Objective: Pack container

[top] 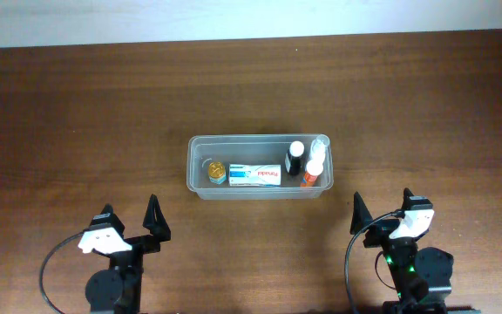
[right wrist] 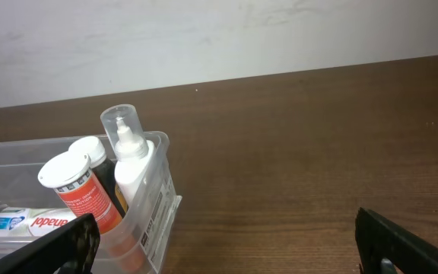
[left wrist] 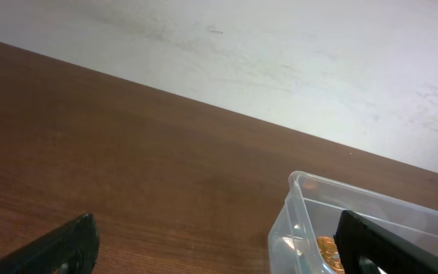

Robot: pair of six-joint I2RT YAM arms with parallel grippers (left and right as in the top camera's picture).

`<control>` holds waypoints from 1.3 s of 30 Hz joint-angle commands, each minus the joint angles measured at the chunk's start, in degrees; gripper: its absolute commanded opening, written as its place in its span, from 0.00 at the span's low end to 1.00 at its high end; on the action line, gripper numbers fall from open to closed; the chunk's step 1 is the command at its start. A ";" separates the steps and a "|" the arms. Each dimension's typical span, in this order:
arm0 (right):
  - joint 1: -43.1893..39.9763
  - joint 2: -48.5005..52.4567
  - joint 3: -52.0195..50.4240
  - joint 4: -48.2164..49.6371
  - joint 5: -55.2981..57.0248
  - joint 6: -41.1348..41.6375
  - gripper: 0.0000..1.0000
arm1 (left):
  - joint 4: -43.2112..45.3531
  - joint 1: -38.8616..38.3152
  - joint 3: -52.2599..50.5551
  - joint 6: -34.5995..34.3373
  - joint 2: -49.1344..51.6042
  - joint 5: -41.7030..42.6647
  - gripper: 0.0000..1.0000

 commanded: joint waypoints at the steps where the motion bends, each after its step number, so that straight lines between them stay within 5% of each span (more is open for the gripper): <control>1: 0.57 0.17 -0.57 0.04 -0.72 0.61 0.98 | 0.04 0.22 -0.37 0.48 -0.55 0.83 0.99; 39: 0.63 -3.78 -0.57 0.22 -0.72 0.61 0.98 | 0.04 0.22 -0.37 0.48 -0.55 0.83 0.99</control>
